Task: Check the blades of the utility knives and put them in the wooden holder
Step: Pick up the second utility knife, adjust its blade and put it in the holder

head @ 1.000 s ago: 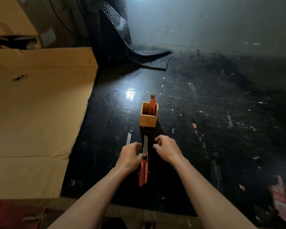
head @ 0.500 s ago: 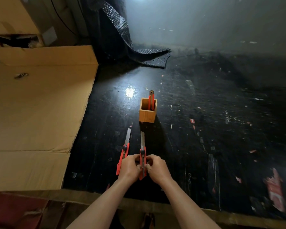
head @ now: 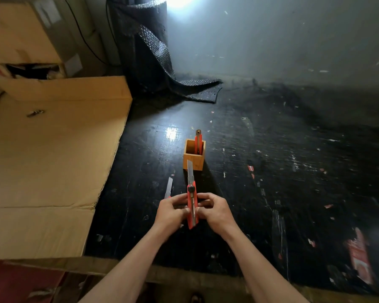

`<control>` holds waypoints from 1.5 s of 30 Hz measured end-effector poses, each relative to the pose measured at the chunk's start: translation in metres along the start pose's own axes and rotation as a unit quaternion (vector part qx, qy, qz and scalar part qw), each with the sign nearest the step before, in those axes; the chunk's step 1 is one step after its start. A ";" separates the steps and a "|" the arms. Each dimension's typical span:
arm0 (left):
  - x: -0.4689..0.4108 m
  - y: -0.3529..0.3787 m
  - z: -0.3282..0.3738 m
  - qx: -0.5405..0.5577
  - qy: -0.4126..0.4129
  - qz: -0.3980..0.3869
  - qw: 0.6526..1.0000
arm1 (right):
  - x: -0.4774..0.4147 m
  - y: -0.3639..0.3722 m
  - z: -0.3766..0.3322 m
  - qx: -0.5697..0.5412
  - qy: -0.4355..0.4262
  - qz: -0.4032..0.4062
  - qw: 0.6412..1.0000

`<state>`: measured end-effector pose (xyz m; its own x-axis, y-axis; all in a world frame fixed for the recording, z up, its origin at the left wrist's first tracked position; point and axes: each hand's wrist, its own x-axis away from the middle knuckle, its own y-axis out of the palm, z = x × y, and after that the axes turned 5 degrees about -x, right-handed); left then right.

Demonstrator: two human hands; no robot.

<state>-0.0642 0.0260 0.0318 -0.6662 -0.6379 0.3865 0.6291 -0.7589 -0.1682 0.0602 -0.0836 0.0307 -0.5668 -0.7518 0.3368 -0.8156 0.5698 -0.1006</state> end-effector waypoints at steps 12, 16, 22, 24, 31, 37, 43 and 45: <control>-0.008 -0.022 0.124 0.134 0.096 -0.052 0.985 | 0.000 -0.031 -0.126 -0.060 -0.151 -0.005 0.987; -0.001 -0.031 0.168 0.122 0.139 -0.048 0.982 | -0.001 -0.040 -0.164 -0.046 -0.205 0.014 0.978; 0.017 -0.037 0.214 0.098 0.198 -0.045 0.974 | 0.001 -0.039 -0.224 0.056 -0.295 0.121 0.946; 0.023 -0.036 0.224 0.091 0.217 -0.037 0.971 | 0.002 -0.040 -0.238 0.094 -0.328 0.139 0.930; 0.035 -0.040 0.244 0.063 0.253 -0.002 0.965 | 0.014 -0.041 -0.262 0.146 -0.362 0.148 0.909; 0.037 -0.041 0.249 0.077 0.253 0.007 0.964 | 0.020 -0.043 -0.263 0.149 -0.353 0.134 0.914; 0.034 -0.041 0.257 0.103 0.248 0.008 0.963 | 0.022 -0.044 -0.252 0.165 -0.334 0.121 0.920; 0.031 -0.042 0.257 0.101 0.247 0.009 0.964 | 0.023 -0.043 -0.248 0.179 -0.323 0.123 0.921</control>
<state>-0.0087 0.0718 0.2845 -0.7321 -0.6733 -0.1029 0.6745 -0.7377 0.0277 0.1108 -0.0435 0.2747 -0.5963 -0.7205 -0.3540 -0.5736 0.6909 -0.4400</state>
